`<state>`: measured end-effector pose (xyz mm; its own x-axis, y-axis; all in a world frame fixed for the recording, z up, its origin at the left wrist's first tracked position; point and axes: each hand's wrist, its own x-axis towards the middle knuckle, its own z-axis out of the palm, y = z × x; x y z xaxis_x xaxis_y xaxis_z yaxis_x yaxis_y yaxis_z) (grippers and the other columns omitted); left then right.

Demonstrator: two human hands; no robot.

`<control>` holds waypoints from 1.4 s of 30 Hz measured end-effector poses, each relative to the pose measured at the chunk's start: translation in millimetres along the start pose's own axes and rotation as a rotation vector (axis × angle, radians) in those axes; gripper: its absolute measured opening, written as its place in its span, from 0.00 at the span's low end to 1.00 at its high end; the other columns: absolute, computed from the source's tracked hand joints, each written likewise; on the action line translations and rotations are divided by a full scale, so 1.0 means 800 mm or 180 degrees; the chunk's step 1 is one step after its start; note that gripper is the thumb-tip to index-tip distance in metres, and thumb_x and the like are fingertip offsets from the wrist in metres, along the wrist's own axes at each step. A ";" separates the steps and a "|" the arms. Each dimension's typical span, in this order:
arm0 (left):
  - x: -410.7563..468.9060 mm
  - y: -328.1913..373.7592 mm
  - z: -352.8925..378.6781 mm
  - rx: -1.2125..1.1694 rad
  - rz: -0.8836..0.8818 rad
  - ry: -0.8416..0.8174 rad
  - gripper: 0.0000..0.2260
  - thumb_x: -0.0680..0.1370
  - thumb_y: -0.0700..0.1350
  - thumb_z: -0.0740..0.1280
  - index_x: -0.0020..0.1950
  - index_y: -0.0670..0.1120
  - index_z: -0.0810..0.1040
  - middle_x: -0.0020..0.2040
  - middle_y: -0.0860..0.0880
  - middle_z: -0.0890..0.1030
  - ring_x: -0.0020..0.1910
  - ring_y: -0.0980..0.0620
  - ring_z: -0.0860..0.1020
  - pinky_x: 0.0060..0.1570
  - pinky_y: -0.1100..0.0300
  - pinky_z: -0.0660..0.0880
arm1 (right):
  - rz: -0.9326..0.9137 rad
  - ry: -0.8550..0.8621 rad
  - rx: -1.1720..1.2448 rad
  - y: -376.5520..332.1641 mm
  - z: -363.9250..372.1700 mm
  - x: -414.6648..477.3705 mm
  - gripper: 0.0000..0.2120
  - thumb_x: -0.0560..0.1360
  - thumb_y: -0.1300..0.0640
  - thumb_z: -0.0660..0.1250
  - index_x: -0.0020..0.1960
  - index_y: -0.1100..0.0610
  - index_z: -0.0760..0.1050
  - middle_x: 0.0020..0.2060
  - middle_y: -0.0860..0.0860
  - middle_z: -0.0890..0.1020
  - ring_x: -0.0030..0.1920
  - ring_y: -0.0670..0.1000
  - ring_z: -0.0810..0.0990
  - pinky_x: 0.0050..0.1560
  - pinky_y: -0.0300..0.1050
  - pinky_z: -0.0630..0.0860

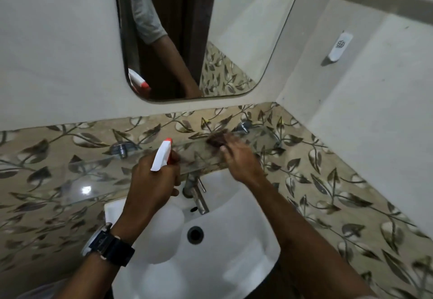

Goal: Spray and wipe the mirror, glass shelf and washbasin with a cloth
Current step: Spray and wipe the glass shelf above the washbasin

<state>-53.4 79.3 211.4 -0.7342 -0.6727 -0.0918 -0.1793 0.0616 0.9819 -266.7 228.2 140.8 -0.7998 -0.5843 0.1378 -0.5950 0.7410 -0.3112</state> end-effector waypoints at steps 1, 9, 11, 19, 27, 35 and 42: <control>0.000 -0.003 -0.002 0.0010 0.0001 0.0000 0.09 0.74 0.31 0.64 0.44 0.41 0.81 0.33 0.44 0.80 0.27 0.53 0.77 0.30 0.54 0.81 | 0.0225 0.0036 -0.0078 0.027 -0.008 0.012 0.27 0.84 0.44 0.50 0.80 0.54 0.60 0.79 0.52 0.64 0.79 0.53 0.60 0.79 0.55 0.56; 0.002 -0.024 -0.018 -0.0071 -0.0120 0.0101 0.09 0.74 0.30 0.65 0.44 0.43 0.81 0.32 0.45 0.80 0.27 0.52 0.77 0.29 0.55 0.78 | 0.0947 0.0155 -0.0396 0.066 -0.030 0.045 0.26 0.84 0.50 0.54 0.78 0.60 0.62 0.77 0.61 0.66 0.77 0.62 0.61 0.79 0.57 0.55; 0.005 -0.029 -0.016 -0.0106 -0.0146 0.0075 0.10 0.74 0.30 0.65 0.44 0.43 0.81 0.33 0.44 0.80 0.30 0.47 0.78 0.30 0.54 0.78 | 0.0621 0.0098 -0.0258 0.046 -0.020 0.023 0.26 0.84 0.48 0.53 0.80 0.58 0.60 0.78 0.57 0.64 0.79 0.59 0.59 0.79 0.56 0.55; 0.008 -0.029 0.016 -0.0182 -0.0197 -0.0077 0.09 0.73 0.31 0.65 0.45 0.43 0.82 0.35 0.44 0.82 0.25 0.53 0.78 0.29 0.54 0.80 | 0.0162 0.0039 -0.0996 0.067 -0.019 0.027 0.30 0.82 0.41 0.43 0.79 0.54 0.62 0.77 0.55 0.67 0.79 0.57 0.60 0.81 0.59 0.46; -0.005 -0.054 -0.008 -0.0127 -0.0278 -0.0075 0.09 0.73 0.32 0.66 0.42 0.45 0.80 0.34 0.47 0.81 0.28 0.52 0.78 0.28 0.58 0.78 | 0.1194 0.0182 -0.1177 0.095 -0.025 0.076 0.27 0.81 0.50 0.54 0.69 0.69 0.70 0.69 0.67 0.73 0.73 0.65 0.66 0.77 0.59 0.51; -0.016 -0.055 -0.010 -0.0126 -0.0211 -0.0233 0.08 0.75 0.32 0.65 0.42 0.44 0.80 0.32 0.47 0.81 0.27 0.53 0.77 0.30 0.51 0.80 | 0.0704 0.0278 -0.0386 0.039 -0.002 0.001 0.20 0.81 0.54 0.55 0.72 0.56 0.69 0.68 0.57 0.76 0.69 0.61 0.74 0.71 0.59 0.70; -0.034 -0.043 0.009 -0.0249 -0.0174 -0.0425 0.08 0.74 0.31 0.65 0.43 0.41 0.81 0.35 0.40 0.80 0.27 0.50 0.77 0.29 0.54 0.78 | 0.0144 0.0139 -0.0218 0.016 -0.013 -0.063 0.25 0.83 0.60 0.60 0.79 0.55 0.64 0.78 0.50 0.66 0.78 0.49 0.62 0.75 0.40 0.55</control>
<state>-32.3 100.9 178.7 -0.8061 -0.5692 -0.1617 -0.1737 -0.0336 0.9842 -234.7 270.3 139.7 -0.8277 -0.5359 0.1664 -0.5611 0.7881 -0.2532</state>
